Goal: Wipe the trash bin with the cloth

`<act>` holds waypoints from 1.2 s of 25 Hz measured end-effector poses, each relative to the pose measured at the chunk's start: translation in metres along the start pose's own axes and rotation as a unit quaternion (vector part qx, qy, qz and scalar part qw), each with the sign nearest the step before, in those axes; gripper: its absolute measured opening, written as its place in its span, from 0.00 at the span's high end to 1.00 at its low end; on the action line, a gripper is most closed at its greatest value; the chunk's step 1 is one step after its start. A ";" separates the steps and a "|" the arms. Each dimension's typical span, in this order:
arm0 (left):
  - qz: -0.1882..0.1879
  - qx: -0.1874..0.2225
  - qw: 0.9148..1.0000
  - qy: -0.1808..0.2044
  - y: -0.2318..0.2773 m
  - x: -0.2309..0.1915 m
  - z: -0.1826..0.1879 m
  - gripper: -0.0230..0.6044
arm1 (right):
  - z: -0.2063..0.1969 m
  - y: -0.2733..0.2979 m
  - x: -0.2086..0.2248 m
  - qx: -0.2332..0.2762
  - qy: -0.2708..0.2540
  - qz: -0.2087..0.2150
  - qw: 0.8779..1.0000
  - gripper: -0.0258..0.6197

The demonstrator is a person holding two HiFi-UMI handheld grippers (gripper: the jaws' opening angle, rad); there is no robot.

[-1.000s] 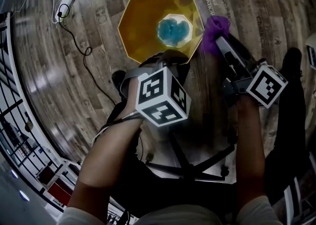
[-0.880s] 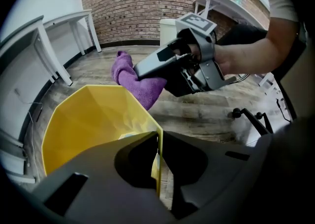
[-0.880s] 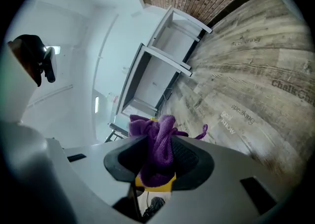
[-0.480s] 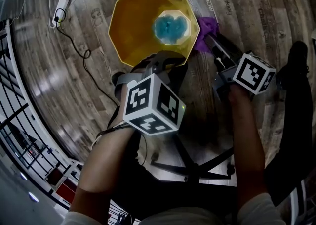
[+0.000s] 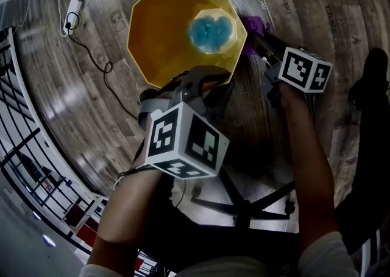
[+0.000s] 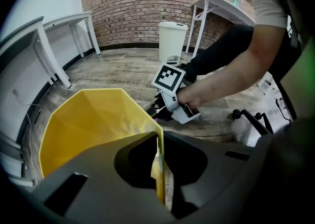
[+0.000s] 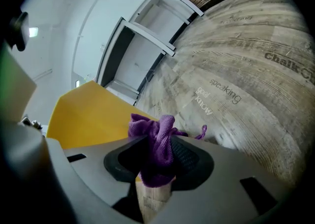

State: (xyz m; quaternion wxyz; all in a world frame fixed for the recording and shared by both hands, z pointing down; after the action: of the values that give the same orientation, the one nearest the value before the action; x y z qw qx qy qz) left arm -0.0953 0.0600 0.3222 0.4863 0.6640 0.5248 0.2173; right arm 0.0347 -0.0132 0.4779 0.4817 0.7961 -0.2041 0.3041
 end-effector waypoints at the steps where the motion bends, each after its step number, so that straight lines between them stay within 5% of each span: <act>1: 0.000 0.001 1.000 -0.001 0.000 0.000 0.001 0.93 | -0.002 0.004 0.004 -0.005 -0.001 -0.004 1.000 0.74; 11: 0.001 0.008 1.000 -0.007 0.001 0.001 0.002 0.93 | -0.030 0.066 0.042 -0.074 -0.071 -0.111 0.989 0.74; 16: 0.008 0.008 1.000 -0.017 0.001 0.001 0.002 0.93 | -0.030 0.078 0.043 -0.082 -0.101 -0.132 0.983 0.74; 21: 0.015 -0.010 1.000 0.022 -0.008 0.011 0.002 0.90 | -0.022 0.061 0.038 -0.078 -0.115 -0.154 0.978 0.74; 25: 0.030 -0.054 0.996 0.060 -0.016 0.018 -0.008 0.81 | -0.022 0.021 0.030 -0.041 -0.068 -0.121 0.989 0.74; 30: 0.040 -0.093 0.994 0.047 -0.007 0.012 -0.016 0.81 | -0.034 -0.035 0.022 0.007 0.007 -0.069 0.998 0.74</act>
State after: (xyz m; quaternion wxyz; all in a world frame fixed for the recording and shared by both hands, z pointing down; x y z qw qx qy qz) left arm -0.1076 0.0775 0.3207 0.5114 0.6254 0.4974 0.3161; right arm 0.0620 0.0319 0.4822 0.4979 0.8093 -0.1426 0.2772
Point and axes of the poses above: the fingertips, and each gripper's own axes: y forward along the fingers, x to its right, z out of its top, the point moved 8 cm from there along -y, backward along the fingers, and after that the axes turned 12 degrees about -z, right-handed, at the moved point
